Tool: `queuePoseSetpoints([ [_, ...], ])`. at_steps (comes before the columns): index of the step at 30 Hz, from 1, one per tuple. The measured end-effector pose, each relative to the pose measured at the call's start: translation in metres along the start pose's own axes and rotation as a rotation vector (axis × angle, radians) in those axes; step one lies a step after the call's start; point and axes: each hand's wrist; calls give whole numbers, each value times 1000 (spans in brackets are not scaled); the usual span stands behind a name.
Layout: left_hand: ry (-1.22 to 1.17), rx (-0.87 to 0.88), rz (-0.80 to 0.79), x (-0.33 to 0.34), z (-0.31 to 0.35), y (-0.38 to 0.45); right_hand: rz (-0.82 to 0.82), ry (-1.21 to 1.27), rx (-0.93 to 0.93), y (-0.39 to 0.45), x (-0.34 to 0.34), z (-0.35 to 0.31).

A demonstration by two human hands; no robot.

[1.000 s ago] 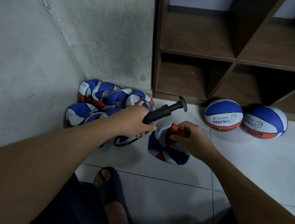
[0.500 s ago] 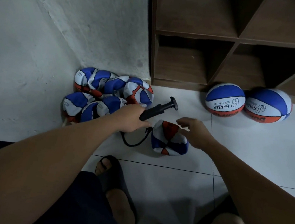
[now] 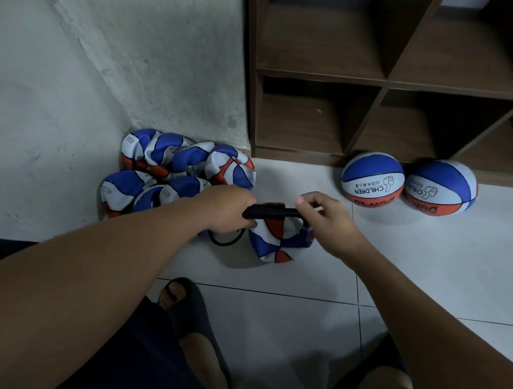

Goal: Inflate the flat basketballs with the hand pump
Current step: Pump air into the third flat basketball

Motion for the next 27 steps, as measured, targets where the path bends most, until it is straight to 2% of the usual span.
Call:
queuePoseSetpoints([
  [3,2,27,9,1,3,-3,-17,-62,19,-4,10,1],
  [7,17,27,45,6,2,-10,1,82,41,-6,17,5],
  [13,5,-58,114,4,-15,-10,351,144,157,2,-28,19],
  [17,39,-48,123,5,-3,-5,437,137,193,1,-34,21],
  [27,98,-3,201,10,38,8,379,16,134,-2,21,-5],
])
Point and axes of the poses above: each hand's wrist, its own y-axis towards the middle knuckle, its own x-axis out of the palm, z = x × y
